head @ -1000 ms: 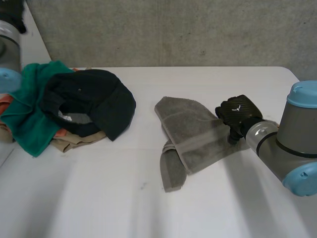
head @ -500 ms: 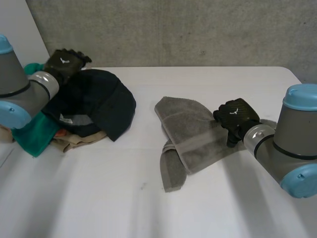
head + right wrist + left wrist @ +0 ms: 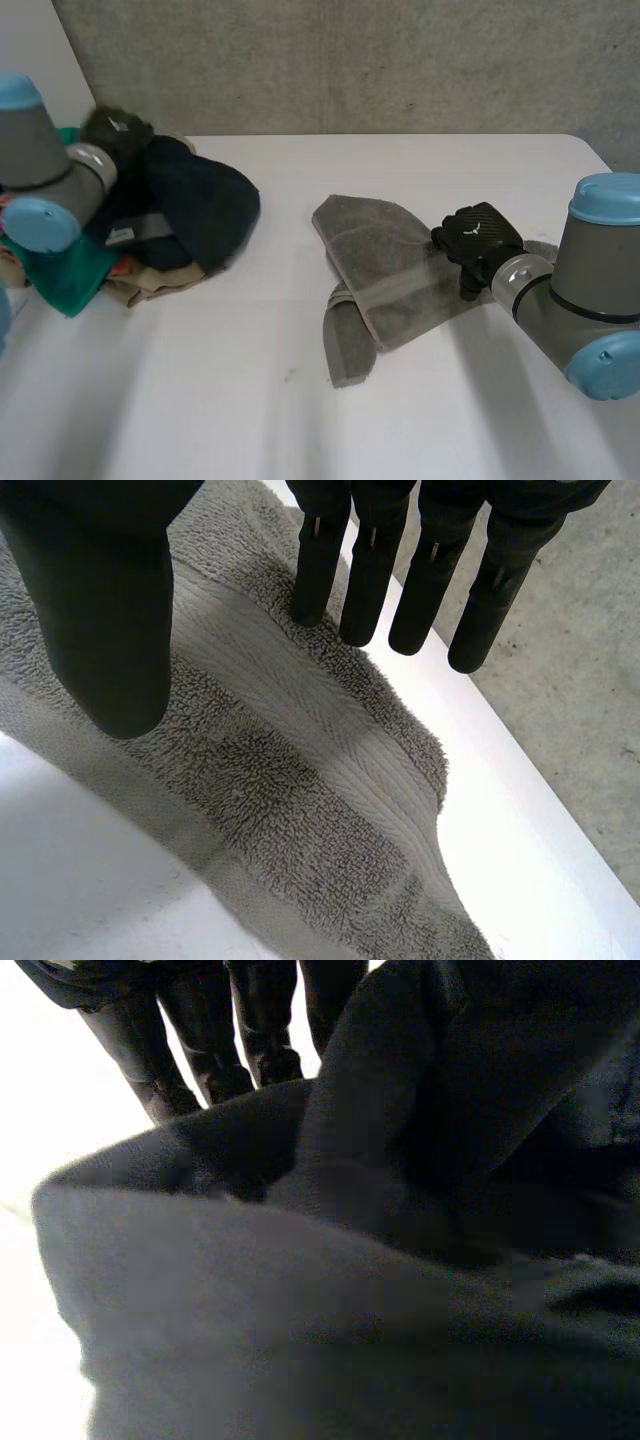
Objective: Fold the laundry.
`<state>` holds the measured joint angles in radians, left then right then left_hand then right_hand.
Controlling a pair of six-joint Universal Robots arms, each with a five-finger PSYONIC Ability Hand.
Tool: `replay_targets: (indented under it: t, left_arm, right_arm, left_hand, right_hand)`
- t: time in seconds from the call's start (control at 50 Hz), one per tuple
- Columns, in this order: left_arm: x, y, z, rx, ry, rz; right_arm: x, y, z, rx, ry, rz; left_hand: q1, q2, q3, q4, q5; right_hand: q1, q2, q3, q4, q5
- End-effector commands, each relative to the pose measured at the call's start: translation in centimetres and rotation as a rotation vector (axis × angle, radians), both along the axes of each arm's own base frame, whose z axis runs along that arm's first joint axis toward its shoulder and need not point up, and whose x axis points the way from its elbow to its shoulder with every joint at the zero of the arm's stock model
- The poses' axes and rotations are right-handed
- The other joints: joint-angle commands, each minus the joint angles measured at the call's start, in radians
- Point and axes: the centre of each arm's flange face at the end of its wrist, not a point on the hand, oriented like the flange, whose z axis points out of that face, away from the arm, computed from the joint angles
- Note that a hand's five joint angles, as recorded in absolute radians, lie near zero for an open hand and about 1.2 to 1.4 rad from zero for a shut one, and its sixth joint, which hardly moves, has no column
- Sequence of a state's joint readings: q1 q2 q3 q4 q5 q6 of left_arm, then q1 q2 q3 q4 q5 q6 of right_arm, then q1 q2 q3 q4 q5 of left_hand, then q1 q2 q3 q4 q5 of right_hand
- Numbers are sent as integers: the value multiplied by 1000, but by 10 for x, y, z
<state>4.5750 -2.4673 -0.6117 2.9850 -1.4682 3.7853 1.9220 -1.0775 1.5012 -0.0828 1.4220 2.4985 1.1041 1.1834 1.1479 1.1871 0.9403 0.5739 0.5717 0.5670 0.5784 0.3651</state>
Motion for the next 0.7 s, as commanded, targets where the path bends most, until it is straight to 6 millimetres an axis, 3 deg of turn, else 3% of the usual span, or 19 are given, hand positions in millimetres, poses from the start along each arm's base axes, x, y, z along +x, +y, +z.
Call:
replay_targets:
  t: [0.02, 0.08, 0.14, 0.22, 0.34, 0.38, 0.4, 0.48, 0.54, 0.62, 0.7]
  left_arm:
    - [44, -10, 94, -301, 168, 164]
    - [63, -16, 105, -340, 143, 233]
    - [74, -21, 99, -316, 99, 265]
    - [82, -25, 78, -245, 53, 291]
    - [84, -28, 29, -118, -7, 292]
    - [82, -26, 22, -95, -24, 286]
    - [78, -23, 17, -75, -34, 276]
    - [64, -9, 30, -79, -31, 238]
    - [55, 3, 49, -107, -11, 209]
    - [33, 33, 85, -148, 57, 110]
    - [11, 65, 99, -118, 137, 4]
  right_arm:
    - [3, 3, 1, -2, 0, 10]
    - [4, 4, 0, 0, 0, 12]
    - [5, 5, 1, -3, -1, 17]
    - [6, 7, 1, 0, 0, 22]
    - [5, 5, 1, 4, 1, 18]
    - [5, 3, 1, 4, -2, 14]
    - [4, 2, 2, 0, -4, 9]
    - [5, 1, 8, -11, -23, 3]
    - [6, 1, 15, -18, -45, 2]
    - [8, 3, 22, 14, -95, -15]
    - [15, 5, 19, 62, -107, -10]
  left_hand:
    - [292, 213, 248, 209, 281]
    - [292, 213, 248, 209, 281]
    - [292, 213, 248, 209, 281]
    - [292, 213, 248, 209, 281]
    - [292, 213, 248, 209, 281]
    - [-52, -131, -96, -135, -63]
    - [-464, -543, -508, -547, -474]
    - [-907, -987, -951, -990, -918]
    - [-930, -1009, -973, -1013, -940]
    - [-930, -1009, -973, -1013, -940]
    - [-930, -1009, -973, -1013, -940]
  right_hand:
    - [32, 34, 39, 28, 66]
    - [29, 31, 36, 25, 64]
    - [29, 31, 36, 25, 64]
    - [29, 31, 36, 25, 64]
    - [0, 2, 7, -4, 34]
    - [-21, -18, -14, -25, 14]
    - [-55, -53, -49, -60, -21]
    - [-114, -112, -108, -119, -80]
    - [-141, -139, -134, -145, -107]
    - [-249, -247, -242, -254, -215]
    - [-291, -288, -284, -295, -256]
